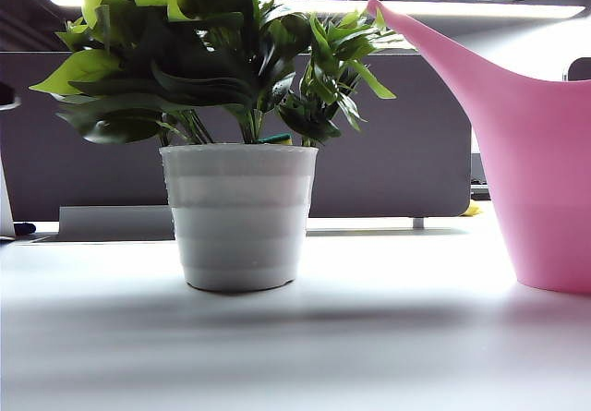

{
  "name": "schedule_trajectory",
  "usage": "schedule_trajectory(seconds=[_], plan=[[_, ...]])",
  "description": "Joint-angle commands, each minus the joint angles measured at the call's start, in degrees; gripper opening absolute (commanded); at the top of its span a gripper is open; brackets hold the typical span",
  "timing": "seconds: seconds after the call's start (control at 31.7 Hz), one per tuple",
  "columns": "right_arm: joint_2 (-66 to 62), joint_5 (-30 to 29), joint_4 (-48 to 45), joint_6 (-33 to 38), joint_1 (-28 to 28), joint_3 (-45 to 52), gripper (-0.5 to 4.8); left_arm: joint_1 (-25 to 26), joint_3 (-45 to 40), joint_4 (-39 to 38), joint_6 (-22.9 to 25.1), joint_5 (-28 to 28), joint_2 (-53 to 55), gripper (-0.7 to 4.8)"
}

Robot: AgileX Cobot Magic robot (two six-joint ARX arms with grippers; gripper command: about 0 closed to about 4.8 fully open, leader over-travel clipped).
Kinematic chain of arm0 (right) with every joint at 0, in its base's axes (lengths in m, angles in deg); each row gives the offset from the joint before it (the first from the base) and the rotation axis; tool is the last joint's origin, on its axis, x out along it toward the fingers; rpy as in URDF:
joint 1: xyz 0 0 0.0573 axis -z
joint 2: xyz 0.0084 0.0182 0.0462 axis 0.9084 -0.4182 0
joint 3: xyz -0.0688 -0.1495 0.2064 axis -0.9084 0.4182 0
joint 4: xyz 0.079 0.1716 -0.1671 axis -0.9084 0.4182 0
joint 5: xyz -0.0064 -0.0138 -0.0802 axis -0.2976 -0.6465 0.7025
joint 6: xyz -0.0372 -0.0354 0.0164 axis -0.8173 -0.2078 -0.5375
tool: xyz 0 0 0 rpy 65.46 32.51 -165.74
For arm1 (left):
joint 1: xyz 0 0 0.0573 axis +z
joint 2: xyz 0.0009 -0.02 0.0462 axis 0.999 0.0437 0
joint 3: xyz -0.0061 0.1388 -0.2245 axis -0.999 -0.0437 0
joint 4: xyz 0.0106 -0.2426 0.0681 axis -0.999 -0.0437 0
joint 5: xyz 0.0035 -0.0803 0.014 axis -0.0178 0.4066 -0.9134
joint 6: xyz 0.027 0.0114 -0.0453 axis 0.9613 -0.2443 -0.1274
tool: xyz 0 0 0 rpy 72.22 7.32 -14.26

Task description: Pick up the watering can from the table, water the potted plant, and put the can back.

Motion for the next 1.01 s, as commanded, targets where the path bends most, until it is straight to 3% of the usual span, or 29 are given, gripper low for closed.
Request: schedule_trajectory(seconds=[0.03,0.13,0.47,0.69,0.79,0.88,0.91,0.95,0.98,1.01], plan=[[-0.02,-0.13,-0.57,-0.15,-0.07,0.26,-0.08,-3.37,0.07,0.59,-0.2,0.2,0.07,-0.05],[-0.02,-0.13,-0.57,-0.15,-0.07,0.26,-0.08,-5.62,0.07,0.59,-0.2,0.2,0.07,-0.05],[-0.02,-0.42,-0.61,0.28,-0.09,0.24,-0.09,-5.68,0.07,0.59,-0.17,0.2,0.07,-0.05],[-0.02,-3.54,-2.8,9.14,-0.11,0.13,-0.09,-5.68,0.07,0.59,-0.17,0.2,0.07,-0.05],[-0.02,-4.09,-0.24,9.14,-0.11,0.15,0.44,-5.68,0.07,0.59,-0.2,0.2,0.07,-0.05],[-0.02,3.15,3.52,10.36,-0.07,0.13,0.56,-5.68,0.07,0.59,-0.17,0.2,0.07,-0.05],[-0.02,5.62,4.22,10.4,-0.09,0.13,0.88,-5.68,0.07,0.59,-0.17,0.2,0.07,-0.05],[-0.02,7.93,4.44,10.4,-0.09,0.13,1.78,-5.68,0.07,0.61,-0.17,0.2,0.07,-0.05],[-0.02,10.73,4.15,10.38,-0.02,0.13,3.39,-5.68,0.07,0.59,-0.17,0.2,0.07,-0.05],[-0.02,13.25,3.74,10.38,-0.02,0.13,4.61,-5.68,0.07,0.59,-0.17,0.2,0.07,-0.05]])
